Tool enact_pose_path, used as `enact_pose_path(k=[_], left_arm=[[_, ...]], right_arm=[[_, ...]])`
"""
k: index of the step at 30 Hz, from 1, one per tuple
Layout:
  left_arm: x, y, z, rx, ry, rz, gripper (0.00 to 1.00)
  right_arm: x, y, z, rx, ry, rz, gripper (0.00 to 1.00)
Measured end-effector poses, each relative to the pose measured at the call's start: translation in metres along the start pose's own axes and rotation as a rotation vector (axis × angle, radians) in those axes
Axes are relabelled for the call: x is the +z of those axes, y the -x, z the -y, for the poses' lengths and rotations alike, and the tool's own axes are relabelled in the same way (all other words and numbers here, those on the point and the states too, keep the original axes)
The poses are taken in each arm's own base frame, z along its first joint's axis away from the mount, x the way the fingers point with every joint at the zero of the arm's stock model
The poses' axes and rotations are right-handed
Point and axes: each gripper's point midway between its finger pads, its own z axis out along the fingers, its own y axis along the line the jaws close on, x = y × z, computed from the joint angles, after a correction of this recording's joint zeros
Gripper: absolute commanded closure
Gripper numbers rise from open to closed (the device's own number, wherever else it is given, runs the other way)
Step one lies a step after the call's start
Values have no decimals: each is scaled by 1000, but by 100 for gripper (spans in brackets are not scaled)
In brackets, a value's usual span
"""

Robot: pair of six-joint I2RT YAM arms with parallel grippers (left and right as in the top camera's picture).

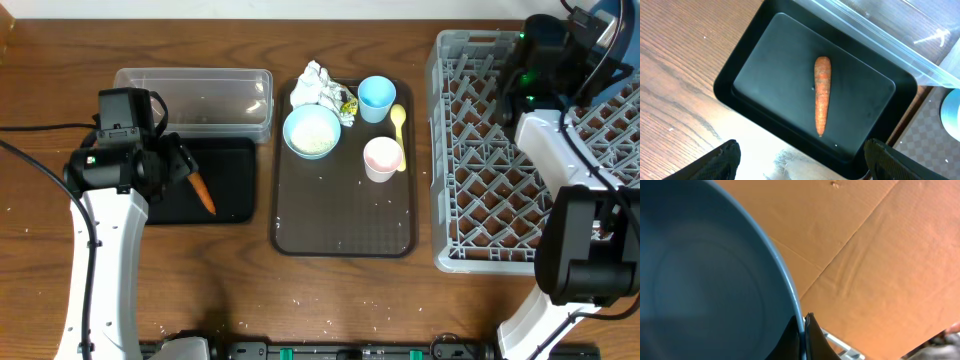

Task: Sort waste into correct bins and load items into the dishwasher rack
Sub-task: 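Lift the blue plate and stand it upright at the rack's back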

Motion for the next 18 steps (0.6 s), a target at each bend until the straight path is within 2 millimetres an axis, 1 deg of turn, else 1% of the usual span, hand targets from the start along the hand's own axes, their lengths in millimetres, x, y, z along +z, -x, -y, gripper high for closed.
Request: enact_pose_path(k=[5, 7, 11, 15, 18], left_arm=[[0, 0, 0, 0, 0, 0, 17], [0, 0, 0, 0, 0, 0, 17], [0, 0, 0, 0, 0, 1, 17], [0, 0, 0, 0, 0, 0, 17], [0, 0, 0, 0, 0, 1, 17]], right_arm=[[14, -2, 1, -96, 4, -4, 99], [18, -4, -2, -158, 24, -4, 99], [19, -9, -12, -261, 81, -1, 99], [19, -8, -18, -287, 120, 13, 99], [21, 0, -20, -286, 134, 37, 99]])
